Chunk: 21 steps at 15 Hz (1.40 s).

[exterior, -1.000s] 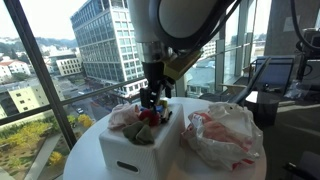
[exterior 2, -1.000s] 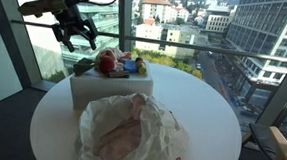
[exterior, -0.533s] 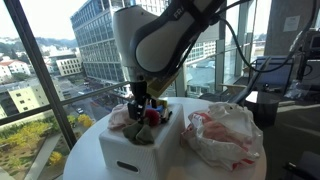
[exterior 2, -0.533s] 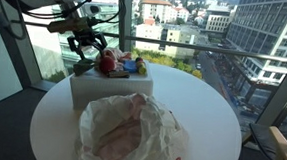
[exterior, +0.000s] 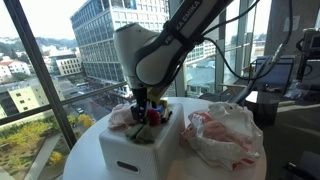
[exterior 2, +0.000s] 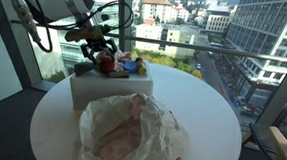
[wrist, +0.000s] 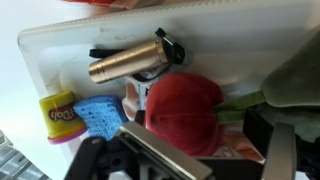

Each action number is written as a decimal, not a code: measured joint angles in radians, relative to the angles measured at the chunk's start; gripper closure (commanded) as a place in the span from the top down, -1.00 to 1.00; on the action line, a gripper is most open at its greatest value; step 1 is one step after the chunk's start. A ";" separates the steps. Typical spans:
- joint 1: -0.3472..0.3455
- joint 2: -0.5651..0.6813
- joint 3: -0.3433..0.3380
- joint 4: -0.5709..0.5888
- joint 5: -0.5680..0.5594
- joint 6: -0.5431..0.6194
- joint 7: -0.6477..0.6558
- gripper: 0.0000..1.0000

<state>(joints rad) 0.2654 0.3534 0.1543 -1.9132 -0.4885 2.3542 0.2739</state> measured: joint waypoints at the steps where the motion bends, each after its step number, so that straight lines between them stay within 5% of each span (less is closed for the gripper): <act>1: 0.000 0.011 -0.007 0.006 0.000 0.001 -0.012 0.37; 9: 0.000 -0.002 0.001 -0.002 0.103 0.012 -0.107 -0.81; 15: 0.001 -0.149 0.012 -0.051 0.169 0.007 -0.104 -0.81; 21: -0.012 -0.469 0.012 -0.200 0.098 -0.131 0.036 -0.82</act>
<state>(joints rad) 0.2530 -0.1151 0.1668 -2.1128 -0.3907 2.2234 0.3098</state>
